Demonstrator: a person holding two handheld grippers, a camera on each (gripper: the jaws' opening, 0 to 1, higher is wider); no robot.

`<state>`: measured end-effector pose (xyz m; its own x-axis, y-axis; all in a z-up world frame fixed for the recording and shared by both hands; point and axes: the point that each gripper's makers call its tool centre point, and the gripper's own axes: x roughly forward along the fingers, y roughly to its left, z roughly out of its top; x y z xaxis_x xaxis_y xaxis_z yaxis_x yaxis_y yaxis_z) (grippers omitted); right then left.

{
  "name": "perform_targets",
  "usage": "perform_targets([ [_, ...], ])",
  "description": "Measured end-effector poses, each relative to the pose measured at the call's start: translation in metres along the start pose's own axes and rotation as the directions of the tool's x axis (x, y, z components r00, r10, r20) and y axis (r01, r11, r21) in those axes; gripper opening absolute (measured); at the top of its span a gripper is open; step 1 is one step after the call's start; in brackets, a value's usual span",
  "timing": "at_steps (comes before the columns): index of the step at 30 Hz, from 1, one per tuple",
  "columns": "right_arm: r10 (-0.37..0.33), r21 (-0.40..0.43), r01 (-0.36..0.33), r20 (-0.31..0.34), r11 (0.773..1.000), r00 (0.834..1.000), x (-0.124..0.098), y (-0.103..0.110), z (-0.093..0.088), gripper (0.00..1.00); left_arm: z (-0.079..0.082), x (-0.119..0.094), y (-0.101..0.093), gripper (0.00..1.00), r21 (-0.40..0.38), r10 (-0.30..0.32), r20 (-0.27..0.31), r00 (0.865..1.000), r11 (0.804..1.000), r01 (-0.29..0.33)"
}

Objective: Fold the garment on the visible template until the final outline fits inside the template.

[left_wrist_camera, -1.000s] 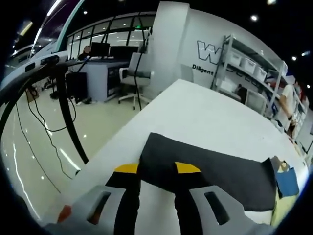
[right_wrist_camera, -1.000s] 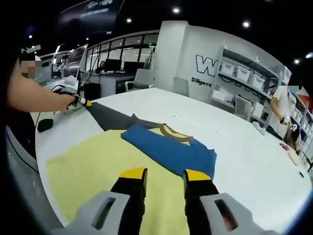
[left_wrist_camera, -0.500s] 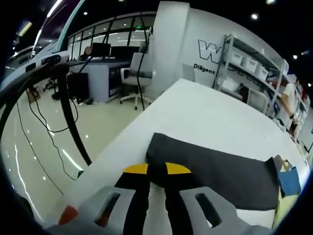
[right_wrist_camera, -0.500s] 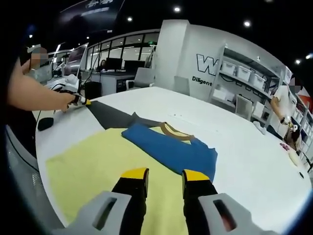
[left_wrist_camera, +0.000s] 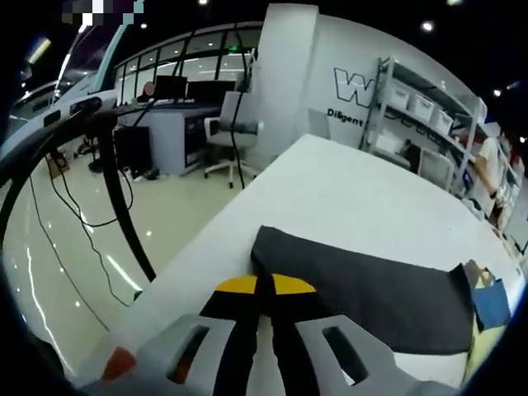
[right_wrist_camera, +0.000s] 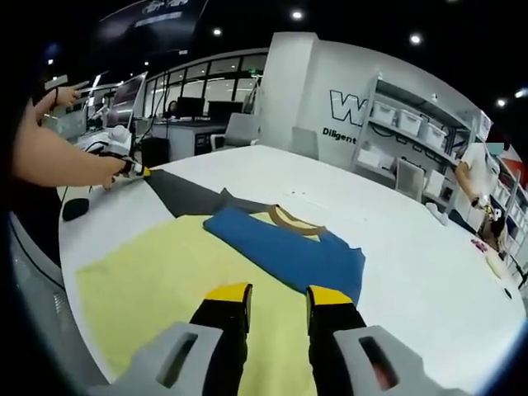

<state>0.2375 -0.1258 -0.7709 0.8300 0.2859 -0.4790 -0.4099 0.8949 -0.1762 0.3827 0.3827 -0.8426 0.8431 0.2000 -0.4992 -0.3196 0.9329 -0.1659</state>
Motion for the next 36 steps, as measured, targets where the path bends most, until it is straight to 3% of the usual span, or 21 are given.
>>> perform_targets([
  [11,-0.001,0.003,0.001,-0.001,1.0,1.0,-0.002,-0.001,0.0,0.23,0.006,-0.004,-0.002,0.0,0.008,-0.004,0.021,1.0,1.0,0.003],
  [24,-0.007,0.008,0.007,0.003,1.0,1.0,-0.003,-0.003,0.002,0.25,0.025,-0.018,-0.023,0.0,0.043,-0.041,0.069,0.997,0.998,0.038],
  [29,-0.025,0.028,0.025,0.014,0.999,1.0,-0.004,-0.007,0.005,0.52,0.032,-0.019,-0.03,0.0,0.06,-0.056,0.082,0.995,0.997,0.051],
  [31,-0.062,0.096,0.056,0.06,0.994,0.996,-0.003,-0.014,0.014,1.0,0.034,-0.02,-0.032,0.0,0.067,-0.062,0.082,0.995,0.996,0.056],
  [32,-0.106,0.154,0.093,0.081,0.984,0.991,-0.006,-0.022,0.017,1.0,0.034,-0.02,-0.033,0.0,0.07,-0.062,0.083,0.995,0.996,0.057],
  [33,-0.086,0.19,0.057,0.147,0.98,0.985,-0.007,-0.023,0.028,1.0,0.035,-0.02,-0.032,0.0,0.072,-0.063,0.083,0.995,0.996,0.057],
  [34,-0.072,0.176,0.039,0.186,0.984,0.98,-0.008,-0.022,0.035,1.0,0.035,-0.02,-0.033,0.0,0.072,-0.064,0.084,0.994,0.996,0.058],
  [35,-0.071,0.203,0.028,0.204,0.979,0.976,-0.011,-0.021,0.037,1.0,0.036,-0.021,-0.033,0.0,0.072,-0.065,0.086,0.994,0.996,0.059],
  [36,-0.065,0.186,0.032,0.173,0.982,0.983,-0.009,-0.02,0.03,1.0,0.036,-0.021,-0.033,0.0,0.074,-0.065,0.085,0.994,0.996,0.058],
])
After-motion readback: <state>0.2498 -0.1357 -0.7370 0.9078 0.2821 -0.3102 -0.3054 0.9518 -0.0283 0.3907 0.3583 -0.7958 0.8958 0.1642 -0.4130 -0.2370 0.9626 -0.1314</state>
